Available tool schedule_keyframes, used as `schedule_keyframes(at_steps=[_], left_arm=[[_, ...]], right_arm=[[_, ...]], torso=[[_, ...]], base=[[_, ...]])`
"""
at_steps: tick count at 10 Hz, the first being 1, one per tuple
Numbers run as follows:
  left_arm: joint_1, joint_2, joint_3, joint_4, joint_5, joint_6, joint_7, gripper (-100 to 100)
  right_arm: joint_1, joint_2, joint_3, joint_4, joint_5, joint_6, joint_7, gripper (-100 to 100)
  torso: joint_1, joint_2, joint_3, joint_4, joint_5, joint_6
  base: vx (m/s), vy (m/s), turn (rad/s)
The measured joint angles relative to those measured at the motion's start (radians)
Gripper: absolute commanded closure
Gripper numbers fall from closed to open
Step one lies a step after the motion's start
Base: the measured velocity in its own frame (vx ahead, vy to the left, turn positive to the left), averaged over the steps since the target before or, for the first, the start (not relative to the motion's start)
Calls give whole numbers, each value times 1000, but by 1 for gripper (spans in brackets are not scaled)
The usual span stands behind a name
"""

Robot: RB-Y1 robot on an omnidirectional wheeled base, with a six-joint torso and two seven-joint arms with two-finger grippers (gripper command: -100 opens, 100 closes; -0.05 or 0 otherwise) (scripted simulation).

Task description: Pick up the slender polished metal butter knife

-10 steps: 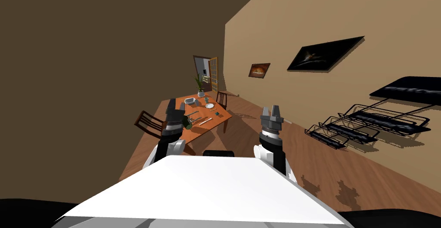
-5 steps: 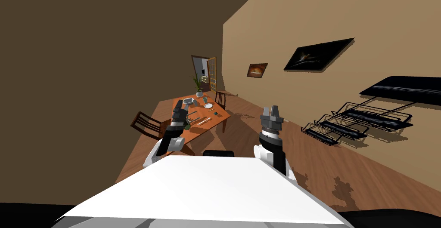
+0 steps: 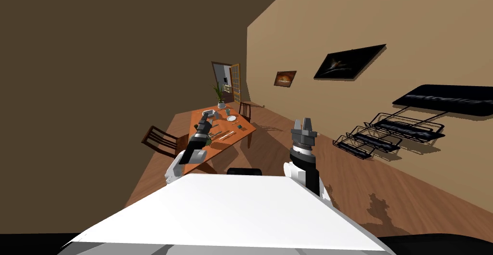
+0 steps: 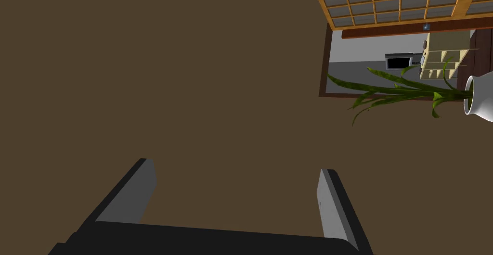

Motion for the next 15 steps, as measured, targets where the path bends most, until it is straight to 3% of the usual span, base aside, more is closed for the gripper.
schedule_keyframes(at_steps=[5,8,10,12,15], left_arm=[[-67,32,12,107,17,108,27,-100],[-129,80,34,191,43,184,60,-100],[-159,87,39,240,49,233,69,-100],[-193,126,52,303,71,276,93,-100],[-236,143,63,376,86,357,112,-100]], right_arm=[[0,0,0,0,0,0,0,0],[0,0,0,0,0,0,0,0],[0,0,0,0,0,0,0,0],[0,0,0,0,0,0,0,0],[0,0,0,0,0,0,0,0]], torso=[[0,0,0,0,0,0],[0,0,0,0,0,0],[0,0,0,0,0,0],[-1,-1,0,0,0,0],[0,0,0,0,0,-1]], base=[[-5,-22,-45],[-3,-24,-42],[-1,-24,-48],[9,-29,-48],[7,-26,-57]])
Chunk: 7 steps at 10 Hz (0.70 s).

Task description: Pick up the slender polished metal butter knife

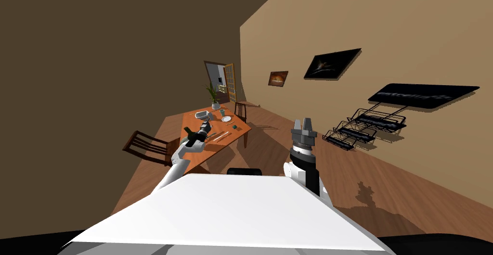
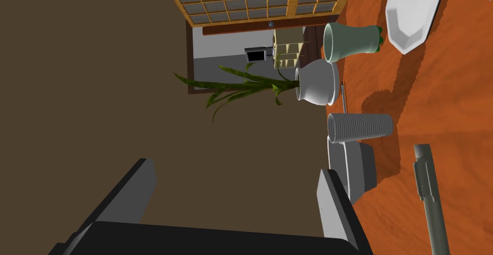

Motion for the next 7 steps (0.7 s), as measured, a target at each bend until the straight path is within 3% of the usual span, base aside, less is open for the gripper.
schedule_keyframes(at_steps=[7], left_arm=[[-107,56,24,188,45,157,46,-100]], right_arm=[[0,0,0,0,0,0,0,0]], torso=[[0,-1,-1,0,0,0]], base=[[19,-21,-48]])
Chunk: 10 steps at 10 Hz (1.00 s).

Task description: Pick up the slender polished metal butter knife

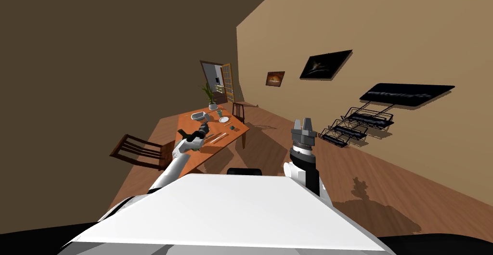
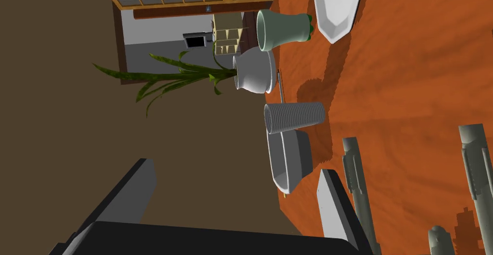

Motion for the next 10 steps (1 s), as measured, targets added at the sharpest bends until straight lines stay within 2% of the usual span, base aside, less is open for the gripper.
schedule_keyframes(at_steps=[2,4,5,8,10], left_arm=[[-13,17,8,46,18,50,16,-100],[-45,30,16,101,33,104,31,-100],[-42,30,17,111,34,115,33,-100],[-85,54,25,197,62,178,53,-100],[-91,63,27,241,75,206,61,-100]], right_arm=[[0,0,0,0,0,0,0,0],[0,0,0,0,0,0,0,0],[0,0,0,0,0,0,0,0],[0,0,0,0,0,0,0,0],[0,0,0,0,0,0,0,0]], torso=[[0,0,0,0,0,0],[0,-1,0,0,0,0],[1,0,0,0,0,0],[0,-1,-1,0,0,0],[1,0,0,0,0,0]], base=[[32,-21,-60],[27,-14,-17],[24,-15,-79],[44,-20,-54],[25,-12,-40]])
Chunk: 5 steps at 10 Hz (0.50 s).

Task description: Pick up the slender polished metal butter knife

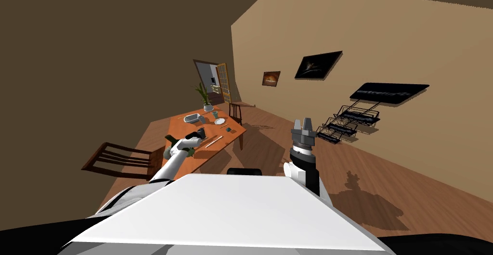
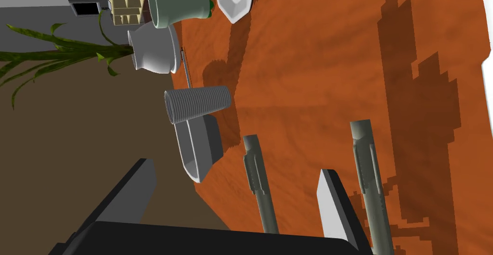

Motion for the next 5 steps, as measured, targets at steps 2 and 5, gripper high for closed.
schedule_keyframes(at_steps=[2,5], left_arm=[[-23,17,3,52,23,45,10,-100],[-62,36,9,155,55,110,29,-100]], right_arm=[[0,0,0,0,0,0,0,0],[0,0,0,0,0,0,0,0]], torso=[[0,0,0,0,0,0],[0,-2,-1,0,0,0]], base=[[49,-12,-59],[55,-16,-61]])
